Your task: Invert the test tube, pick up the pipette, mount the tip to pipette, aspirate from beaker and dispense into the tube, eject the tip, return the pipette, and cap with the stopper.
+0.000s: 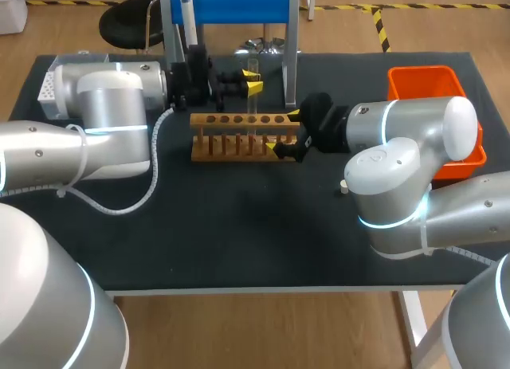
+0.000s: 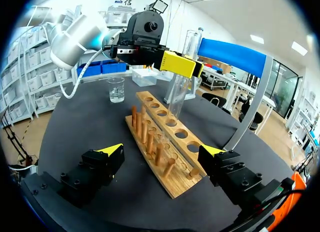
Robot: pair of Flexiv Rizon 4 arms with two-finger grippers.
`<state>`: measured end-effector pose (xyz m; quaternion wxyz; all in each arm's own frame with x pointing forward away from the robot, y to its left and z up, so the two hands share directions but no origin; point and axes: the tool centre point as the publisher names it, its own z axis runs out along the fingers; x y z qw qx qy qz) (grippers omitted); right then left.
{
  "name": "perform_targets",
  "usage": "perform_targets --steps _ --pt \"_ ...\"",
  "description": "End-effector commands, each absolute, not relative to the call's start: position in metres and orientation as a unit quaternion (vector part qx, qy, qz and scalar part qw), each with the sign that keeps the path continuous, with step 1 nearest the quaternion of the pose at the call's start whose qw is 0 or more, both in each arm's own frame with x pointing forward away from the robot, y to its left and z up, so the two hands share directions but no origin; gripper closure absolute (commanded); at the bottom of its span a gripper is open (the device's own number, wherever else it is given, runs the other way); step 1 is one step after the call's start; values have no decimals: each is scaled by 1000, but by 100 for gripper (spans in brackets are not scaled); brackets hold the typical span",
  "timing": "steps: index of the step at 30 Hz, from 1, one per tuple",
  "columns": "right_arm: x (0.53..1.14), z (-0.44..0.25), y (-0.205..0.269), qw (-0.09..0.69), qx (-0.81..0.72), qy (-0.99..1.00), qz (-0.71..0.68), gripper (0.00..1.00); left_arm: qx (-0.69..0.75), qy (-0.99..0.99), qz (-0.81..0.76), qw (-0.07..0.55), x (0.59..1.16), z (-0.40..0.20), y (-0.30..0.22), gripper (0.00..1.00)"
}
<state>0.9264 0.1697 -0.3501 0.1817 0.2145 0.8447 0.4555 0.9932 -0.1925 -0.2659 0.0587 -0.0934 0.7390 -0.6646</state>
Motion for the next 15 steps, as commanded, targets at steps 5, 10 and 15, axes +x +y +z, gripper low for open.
perform_targets --steps 5,10,15 --pt "926 -348 169 180 215 847 453 0 -80 740 -665 64 995 -269 -194 100" --pt "926 -348 169 180 215 847 453 0 -74 737 -668 70 994 -270 -195 100" --pt "926 -348 169 180 215 847 453 0 -73 732 -674 72 992 -273 -194 100"
